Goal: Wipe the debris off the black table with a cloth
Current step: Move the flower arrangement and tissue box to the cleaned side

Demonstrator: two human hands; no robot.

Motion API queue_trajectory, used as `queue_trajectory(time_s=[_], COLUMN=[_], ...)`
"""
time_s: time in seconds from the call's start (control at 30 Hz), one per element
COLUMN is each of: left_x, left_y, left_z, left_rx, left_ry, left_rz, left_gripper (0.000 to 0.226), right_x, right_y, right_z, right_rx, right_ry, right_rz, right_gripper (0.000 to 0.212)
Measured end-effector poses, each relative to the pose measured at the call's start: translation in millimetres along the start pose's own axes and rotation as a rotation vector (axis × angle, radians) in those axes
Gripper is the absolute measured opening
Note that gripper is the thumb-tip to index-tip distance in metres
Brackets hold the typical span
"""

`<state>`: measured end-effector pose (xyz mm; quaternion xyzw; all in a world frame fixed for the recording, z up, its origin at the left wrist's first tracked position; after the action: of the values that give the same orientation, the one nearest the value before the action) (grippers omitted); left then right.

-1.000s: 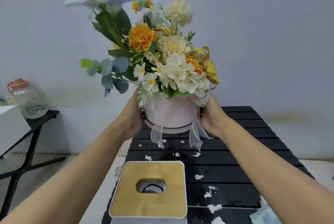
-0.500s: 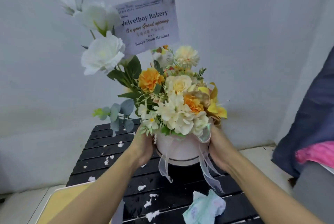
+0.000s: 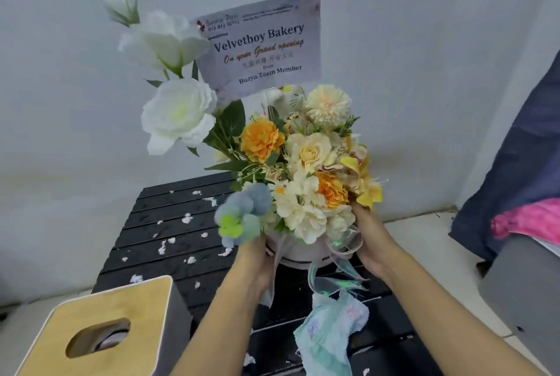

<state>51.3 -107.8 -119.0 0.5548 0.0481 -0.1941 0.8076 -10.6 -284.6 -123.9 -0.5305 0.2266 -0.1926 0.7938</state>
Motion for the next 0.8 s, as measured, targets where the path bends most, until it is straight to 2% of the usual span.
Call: queue_trajectory(time_s=[0.07, 0.17, 0.27, 0.3, 0.4, 0.5, 0.57, 0.7, 0.8], left_x=[12.0, 39.1, 68.9, 79.7, 113.0, 142.7, 159.6, 180.6, 192.6], left_y=[-3.5, 12.2, 28.8, 32.7, 47.1, 54.4, 56.5, 64.2, 66.8], left_z=[-0.2, 7.4, 10.3, 12.6, 18.3, 15.9, 11.3, 7.1, 6.8], left_rx=[0.022, 0.018, 0.074, 0.102, 0.146, 0.163, 0.167, 0.198, 0.215], left_ry=[-0.012, -0.031, 0.0, -0.009, -0.008, 0.004, 0.002, -0.038, -0.062], left_rz=[-0.012, -0.026, -0.027, -0.041, -0.018, -0.003, -0.01, 0.009, -0.008], left_gripper=[0.037, 0.031, 0.035, 0.038, 0.043, 0.047, 0.047, 0.033, 0.036], right_x=[7.2, 26.4, 50.8, 63.9, 105.2, 138.2, 151.7, 174.1, 218.0], right_y=[-0.5, -0.1, 1.4, 3.3, 15.8, 28.8, 35.6, 52.5, 87.0], right_z=[3.5, 9.7, 19.5, 23.7, 34.9, 45.9, 55.8, 70.4, 64.7], right_rx=[-0.042, -0.061, -0.117, -0.138, -0.119, -0.08, -0.074, -0.035, -0.033], right_ry=[-0.054, -0.105, -0.067, -0.042, 0.051, 0.071, 0.066, 0.067, 0.028], right_rz=[0.046, 0.047, -0.01, -0.038, -0.039, 0.027, 0.046, 0.05, 0.049], right_gripper=[0.031, 0.031, 0.035, 0.044, 0.095, 0.119, 0.119, 0.106, 0.105])
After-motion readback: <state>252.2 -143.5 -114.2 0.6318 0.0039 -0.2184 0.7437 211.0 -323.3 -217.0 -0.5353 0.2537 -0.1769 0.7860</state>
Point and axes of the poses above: each hand's wrist, its own x-axis towards the middle knuckle, its own z-axis out of the palm, y = z × x, the point moved 4 cm from there along x, towards the middle knuckle, and after that the axes turned 10 degrees about y, right-handed, at the moved point
